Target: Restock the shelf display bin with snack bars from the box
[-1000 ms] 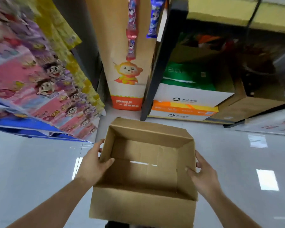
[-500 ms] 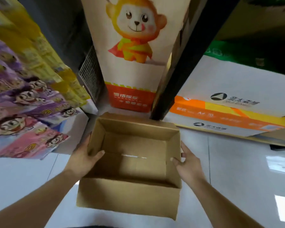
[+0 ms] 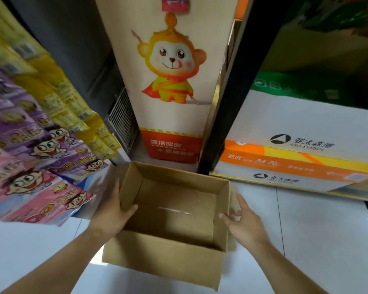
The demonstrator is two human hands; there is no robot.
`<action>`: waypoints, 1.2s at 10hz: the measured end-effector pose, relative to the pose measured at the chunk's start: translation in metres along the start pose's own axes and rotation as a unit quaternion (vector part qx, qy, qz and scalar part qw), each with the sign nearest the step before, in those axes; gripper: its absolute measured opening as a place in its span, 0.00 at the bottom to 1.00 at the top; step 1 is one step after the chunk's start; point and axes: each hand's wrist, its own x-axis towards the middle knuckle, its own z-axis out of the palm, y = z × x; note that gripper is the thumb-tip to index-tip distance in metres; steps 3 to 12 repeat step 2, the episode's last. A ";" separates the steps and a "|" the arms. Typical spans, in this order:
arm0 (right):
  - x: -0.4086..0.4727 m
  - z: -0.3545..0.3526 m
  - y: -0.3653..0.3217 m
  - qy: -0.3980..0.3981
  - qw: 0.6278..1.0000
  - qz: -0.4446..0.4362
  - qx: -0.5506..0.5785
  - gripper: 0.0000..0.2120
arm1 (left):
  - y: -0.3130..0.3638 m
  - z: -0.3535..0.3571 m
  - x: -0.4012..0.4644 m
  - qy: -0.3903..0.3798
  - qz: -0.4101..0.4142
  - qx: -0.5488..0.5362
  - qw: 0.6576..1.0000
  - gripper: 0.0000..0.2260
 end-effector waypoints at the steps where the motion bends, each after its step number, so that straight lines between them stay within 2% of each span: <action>1: -0.007 -0.017 -0.008 0.003 1.000 0.005 0.002 0.42 | 0.017 -0.006 -0.011 0.023 0.043 0.024 0.999 0.42; 2: -0.014 -0.036 -0.025 0.039 0.997 -0.034 0.058 0.37 | 0.047 -0.006 -0.027 -0.014 0.041 -0.050 0.998 0.38; 12: -0.014 -0.036 -0.025 0.039 0.997 -0.034 0.058 0.37 | 0.047 -0.006 -0.027 -0.014 0.041 -0.050 0.998 0.38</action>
